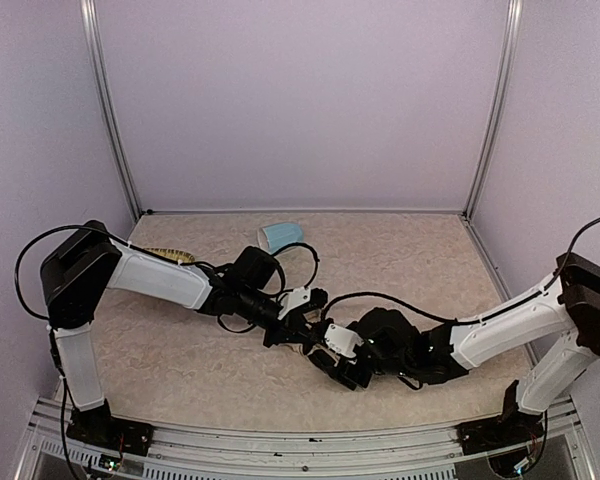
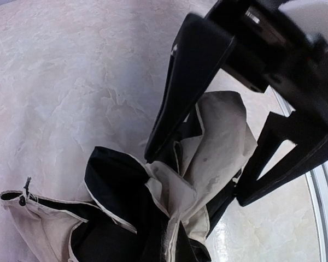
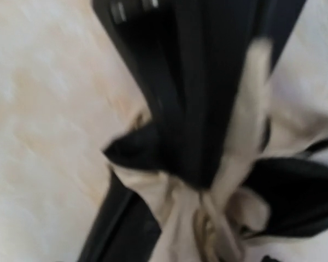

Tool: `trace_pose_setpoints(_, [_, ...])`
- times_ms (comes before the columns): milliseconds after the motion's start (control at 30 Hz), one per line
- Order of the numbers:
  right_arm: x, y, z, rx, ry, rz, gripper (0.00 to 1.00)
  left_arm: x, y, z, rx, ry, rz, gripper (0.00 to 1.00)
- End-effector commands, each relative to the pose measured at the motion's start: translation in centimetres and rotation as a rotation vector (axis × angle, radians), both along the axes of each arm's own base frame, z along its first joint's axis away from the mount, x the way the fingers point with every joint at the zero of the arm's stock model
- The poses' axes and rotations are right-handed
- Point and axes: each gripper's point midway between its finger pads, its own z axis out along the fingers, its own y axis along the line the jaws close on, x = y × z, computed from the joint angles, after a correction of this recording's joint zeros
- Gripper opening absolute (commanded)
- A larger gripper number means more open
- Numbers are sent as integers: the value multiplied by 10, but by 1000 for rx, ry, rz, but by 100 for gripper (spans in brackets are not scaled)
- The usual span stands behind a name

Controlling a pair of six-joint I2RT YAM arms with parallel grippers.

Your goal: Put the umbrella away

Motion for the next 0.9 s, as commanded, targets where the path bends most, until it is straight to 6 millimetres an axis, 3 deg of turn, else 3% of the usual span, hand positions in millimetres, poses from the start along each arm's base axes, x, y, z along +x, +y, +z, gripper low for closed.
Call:
trace_pose_setpoints(0, [12, -7, -30, -151, 0, -103, 75, 1, 20, -37, 114, 67, 51, 0])
trace_pose_setpoints(167, [13, -6, -59, -239, 26, -102, 65, 1, 20, -35, 119, 66, 53, 0])
trace_pose_setpoints(300, [13, -11, -72, -275, 44, -118, 34, 1, 22, -32, 114, 73, 55, 0])
trace_pose_setpoints(400, [7, -15, -76, -287, 62, -93, 19, 8, 23, -13, 73, 72, 61, 0])
trace_pose_setpoints(533, [-11, -13, -83, -307, 106, 25, 5, 31, 23, 28, 24, -18, 85, 0])
trace_pose_setpoints(600, [-25, -7, -82, -288, 134, 123, 0, 47, 24, 44, 18, -75, 112, 0])
trace_pose_setpoints(700, [-40, -2, -77, -271, 145, 239, 0, 74, 28, 58, 45, -160, 165, 0])
trace_pose_setpoints(867, [-54, -3, -70, -296, 118, 382, 0, 107, 42, 57, 147, -237, 245, 0])
